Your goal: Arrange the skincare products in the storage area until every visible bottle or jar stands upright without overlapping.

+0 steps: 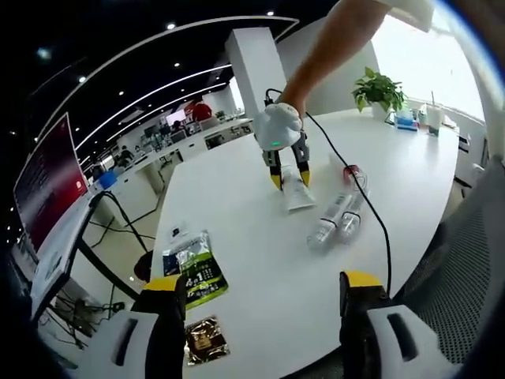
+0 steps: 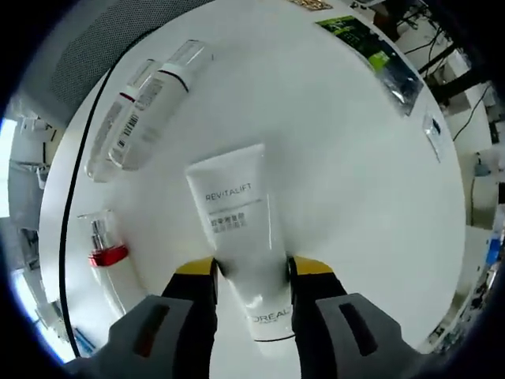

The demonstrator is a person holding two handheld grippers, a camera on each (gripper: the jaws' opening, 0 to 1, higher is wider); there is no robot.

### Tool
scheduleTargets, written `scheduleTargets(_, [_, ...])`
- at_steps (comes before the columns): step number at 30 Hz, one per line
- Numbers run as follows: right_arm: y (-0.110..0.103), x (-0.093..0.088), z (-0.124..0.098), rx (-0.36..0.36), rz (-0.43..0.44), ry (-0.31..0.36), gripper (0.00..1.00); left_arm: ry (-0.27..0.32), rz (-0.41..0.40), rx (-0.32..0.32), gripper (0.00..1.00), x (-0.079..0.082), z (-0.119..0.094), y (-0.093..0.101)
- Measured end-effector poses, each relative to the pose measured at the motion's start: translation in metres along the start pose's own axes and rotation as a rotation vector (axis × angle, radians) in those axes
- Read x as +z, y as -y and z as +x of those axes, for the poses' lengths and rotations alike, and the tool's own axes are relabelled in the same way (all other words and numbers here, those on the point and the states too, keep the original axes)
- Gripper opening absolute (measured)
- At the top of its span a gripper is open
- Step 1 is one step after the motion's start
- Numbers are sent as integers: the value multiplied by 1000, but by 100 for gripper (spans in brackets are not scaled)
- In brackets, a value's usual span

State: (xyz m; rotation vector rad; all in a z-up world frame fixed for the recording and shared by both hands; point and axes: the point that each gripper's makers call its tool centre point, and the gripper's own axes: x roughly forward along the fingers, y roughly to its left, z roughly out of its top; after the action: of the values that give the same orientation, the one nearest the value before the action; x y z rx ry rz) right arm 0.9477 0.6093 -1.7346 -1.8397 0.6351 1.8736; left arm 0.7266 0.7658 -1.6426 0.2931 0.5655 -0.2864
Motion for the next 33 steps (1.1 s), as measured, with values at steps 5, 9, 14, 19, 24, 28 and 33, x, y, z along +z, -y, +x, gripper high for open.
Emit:
scheduleTargets(5, [1, -1, 0, -1, 18, 3, 33, 2, 1, 4, 82, 1, -1, -1])
scheduleTargets(9, [1, 0, 1, -3, 11, -9, 32, 12, -2, 18, 80, 3, -2, -4])
scheduleTargets(14, [1, 1, 1, -1, 12, -47, 29, 23, -8, 29, 79, 4, -3, -7])
scheduleTargets(19, [-1, -1, 0, -6, 57, -46, 25, 22, -5, 23, 77, 4, -3, -5])
scheduleTargets(24, [-1, -2, -2, -40, 109, -17, 22, 19, -3, 18, 75, 3, -3, -4])
scheduleTargets(28, [-1, -2, -3, -46, 144, -7, 20, 22, 1, 14, 75, 4, -3, -3])
scheduleTargets(33, [0, 3, -9, -58, 188, 24, 19, 20, 5, 7, 75, 3, -3, -2])
